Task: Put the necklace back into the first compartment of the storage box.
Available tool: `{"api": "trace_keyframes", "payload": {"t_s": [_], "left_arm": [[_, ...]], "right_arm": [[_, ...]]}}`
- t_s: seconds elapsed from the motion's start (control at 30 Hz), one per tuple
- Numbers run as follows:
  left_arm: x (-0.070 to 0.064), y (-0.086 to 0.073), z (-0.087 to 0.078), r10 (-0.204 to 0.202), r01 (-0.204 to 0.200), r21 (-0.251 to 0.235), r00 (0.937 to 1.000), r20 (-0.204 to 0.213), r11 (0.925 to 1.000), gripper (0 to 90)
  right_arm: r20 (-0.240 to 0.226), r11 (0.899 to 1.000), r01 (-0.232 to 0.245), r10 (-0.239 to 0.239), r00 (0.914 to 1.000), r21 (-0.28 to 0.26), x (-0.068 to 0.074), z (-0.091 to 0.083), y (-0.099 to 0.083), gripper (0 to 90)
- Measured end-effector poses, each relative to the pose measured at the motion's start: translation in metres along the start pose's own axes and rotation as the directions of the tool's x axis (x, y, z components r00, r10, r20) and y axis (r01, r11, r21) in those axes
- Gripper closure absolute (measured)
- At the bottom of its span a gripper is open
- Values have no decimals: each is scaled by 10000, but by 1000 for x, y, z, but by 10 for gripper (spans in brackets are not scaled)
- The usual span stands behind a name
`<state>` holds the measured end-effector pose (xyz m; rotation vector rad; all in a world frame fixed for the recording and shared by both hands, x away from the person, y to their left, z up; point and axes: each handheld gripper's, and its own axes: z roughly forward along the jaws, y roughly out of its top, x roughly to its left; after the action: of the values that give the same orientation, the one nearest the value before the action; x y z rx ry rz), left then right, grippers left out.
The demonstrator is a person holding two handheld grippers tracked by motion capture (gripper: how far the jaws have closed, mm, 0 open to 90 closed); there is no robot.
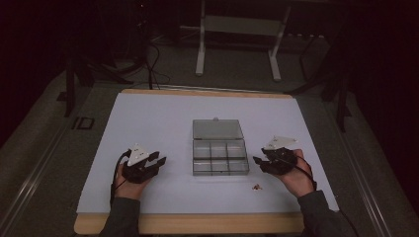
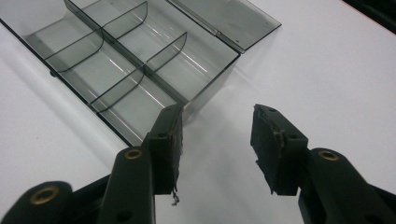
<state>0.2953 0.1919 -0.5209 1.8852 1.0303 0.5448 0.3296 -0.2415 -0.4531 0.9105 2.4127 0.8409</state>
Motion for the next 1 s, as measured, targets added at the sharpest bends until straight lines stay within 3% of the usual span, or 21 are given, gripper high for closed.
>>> {"api": "trace_keyframes", "payload": {"t_s": [0.63, 0.73, 1.0], "left_arm": [[0, 0, 2, 4, -7, 87, 9996, 296, 10000, 600], [0, 0, 2, 19, -21, 66, 9994, 355, 10000, 599], [0, 0, 2, 31, -31, 8, 9992, 400, 10000, 592]], "right_arm": [[-249, 9926, 814, -794, 9965, 902, 0, -4, 7, 533], [-781, 9934, 700, -630, 9950, 904, -1, -4, 7, 533], [-1264, 9896, 813, -662, 9898, 1187, -4, -5, 6, 532]]}}
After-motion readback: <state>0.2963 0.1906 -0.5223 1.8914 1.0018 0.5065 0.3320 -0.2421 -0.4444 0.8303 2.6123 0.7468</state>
